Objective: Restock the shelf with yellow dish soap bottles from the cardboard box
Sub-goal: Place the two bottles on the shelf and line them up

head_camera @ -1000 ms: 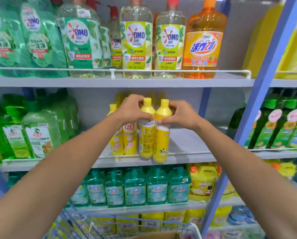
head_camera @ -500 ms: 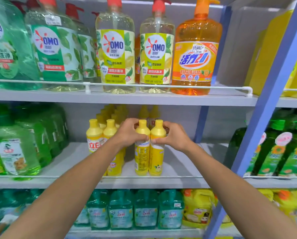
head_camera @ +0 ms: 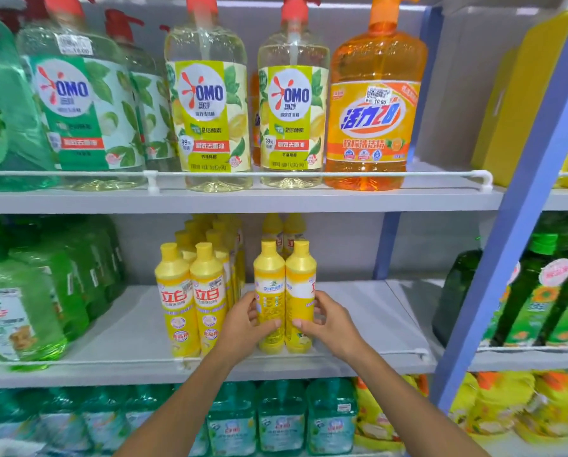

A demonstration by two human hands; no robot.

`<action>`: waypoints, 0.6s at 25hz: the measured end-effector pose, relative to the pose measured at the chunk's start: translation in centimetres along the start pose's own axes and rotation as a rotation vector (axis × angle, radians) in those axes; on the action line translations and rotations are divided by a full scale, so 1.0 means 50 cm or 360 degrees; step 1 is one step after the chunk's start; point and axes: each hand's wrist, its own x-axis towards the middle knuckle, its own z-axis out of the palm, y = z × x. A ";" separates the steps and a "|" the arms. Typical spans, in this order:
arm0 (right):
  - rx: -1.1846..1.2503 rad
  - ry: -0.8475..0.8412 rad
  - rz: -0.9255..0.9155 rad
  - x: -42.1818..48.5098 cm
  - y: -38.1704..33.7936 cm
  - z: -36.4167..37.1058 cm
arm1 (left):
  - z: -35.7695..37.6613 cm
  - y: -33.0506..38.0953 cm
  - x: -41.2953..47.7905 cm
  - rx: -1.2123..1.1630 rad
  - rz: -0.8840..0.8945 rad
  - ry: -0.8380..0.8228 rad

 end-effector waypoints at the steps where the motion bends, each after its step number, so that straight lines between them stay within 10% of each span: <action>1: 0.0020 0.0058 -0.0003 -0.002 0.001 0.007 | 0.004 -0.004 0.001 0.0023 0.0025 0.0063; 15: -0.0051 0.0139 -0.0015 -0.009 0.000 0.009 | 0.006 -0.018 0.003 0.0200 0.0052 0.0059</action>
